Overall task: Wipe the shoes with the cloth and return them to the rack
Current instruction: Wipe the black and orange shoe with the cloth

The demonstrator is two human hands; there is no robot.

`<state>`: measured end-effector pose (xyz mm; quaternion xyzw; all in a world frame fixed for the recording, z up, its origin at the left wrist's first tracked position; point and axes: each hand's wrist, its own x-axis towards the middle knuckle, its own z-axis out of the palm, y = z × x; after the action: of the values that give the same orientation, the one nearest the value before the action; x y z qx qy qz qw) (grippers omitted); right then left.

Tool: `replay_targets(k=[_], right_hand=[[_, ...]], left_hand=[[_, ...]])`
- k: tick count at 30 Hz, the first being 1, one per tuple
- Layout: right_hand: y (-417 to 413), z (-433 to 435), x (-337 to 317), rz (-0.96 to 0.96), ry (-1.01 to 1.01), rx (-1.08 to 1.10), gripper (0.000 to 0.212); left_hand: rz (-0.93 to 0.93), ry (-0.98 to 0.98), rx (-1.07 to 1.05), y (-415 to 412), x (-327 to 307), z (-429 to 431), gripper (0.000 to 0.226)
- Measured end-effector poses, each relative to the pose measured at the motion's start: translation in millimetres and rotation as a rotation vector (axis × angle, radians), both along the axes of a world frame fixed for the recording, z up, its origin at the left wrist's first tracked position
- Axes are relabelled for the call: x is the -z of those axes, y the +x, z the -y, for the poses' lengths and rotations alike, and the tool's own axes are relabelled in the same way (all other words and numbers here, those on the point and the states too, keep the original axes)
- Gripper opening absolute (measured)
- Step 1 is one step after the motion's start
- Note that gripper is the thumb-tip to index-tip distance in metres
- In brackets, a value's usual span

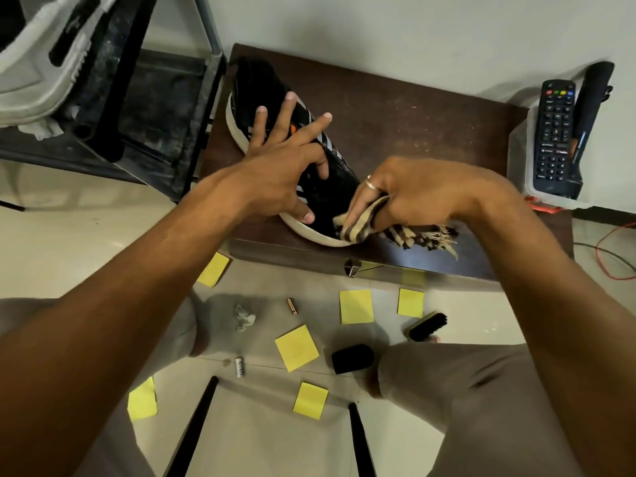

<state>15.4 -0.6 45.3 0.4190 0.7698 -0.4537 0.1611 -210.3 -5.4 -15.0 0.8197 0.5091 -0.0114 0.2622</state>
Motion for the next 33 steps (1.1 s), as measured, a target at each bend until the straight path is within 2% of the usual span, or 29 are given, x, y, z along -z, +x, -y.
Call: replay_targets(k=[1,3,5,7,9,14,18,20,22,24,27,33], right_hand=[[5.2,-2.0,1.6,-0.102,-0.007,0.119,0.034],[11.3,-5.3,12.6,-0.314,0.106,0.408,0.03],[11.7,-7.1,25.6,-0.366,0.282,0.574,0.028],[6.8,-6.5,37.0,-0.302,0.347,0.569,0.026],[3.3,-2.8,43.2,-0.277,0.317,0.552,0.025],[3.8,1.5,38.8,-0.316,0.245,0.571,0.025],[3.8,10.9,28.0,-0.16,0.106,0.342,0.02],[4.5,15.8,22.3,-0.159,0.038,0.242,0.022],[7.5,15.4,19.0,-0.26,0.093,0.326,0.022],[11.0,12.7,21.1,-0.329,0.226,0.47,0.023],[7.2,20.0,31.2,-0.283,0.288,0.498,0.026],[-5.1,53.9,42.9,-0.284,0.341,0.613,0.027]], left_hand=[[0.023,-0.003,0.027,-3.8,0.0,-2.5,0.054],[0.029,0.013,0.07,-8.2,-1.9,-6.1,0.054],[0.005,0.071,0.084,-5.7,-5.0,-6.8,0.056],[-0.037,0.172,0.064,-3.3,-7.0,-4.8,0.059],[-0.069,0.259,0.028,-3.0,-5.6,-1.7,0.064],[-0.052,0.201,-0.065,-1.1,-4.5,3.0,0.068],[-0.033,0.193,-0.079,2.1,-5.9,4.7,0.067],[-0.025,0.203,-0.08,2.2,-5.9,5.5,0.066],[-0.002,0.22,-0.078,2.6,-5.6,6.6,0.064],[0.108,0.191,-0.129,7.0,-4.1,11.6,0.059],[0.293,0.133,-0.262,23.6,9.5,26.9,0.05],[-0.018,0.374,-0.248,38.0,51.2,45.7,0.065]])
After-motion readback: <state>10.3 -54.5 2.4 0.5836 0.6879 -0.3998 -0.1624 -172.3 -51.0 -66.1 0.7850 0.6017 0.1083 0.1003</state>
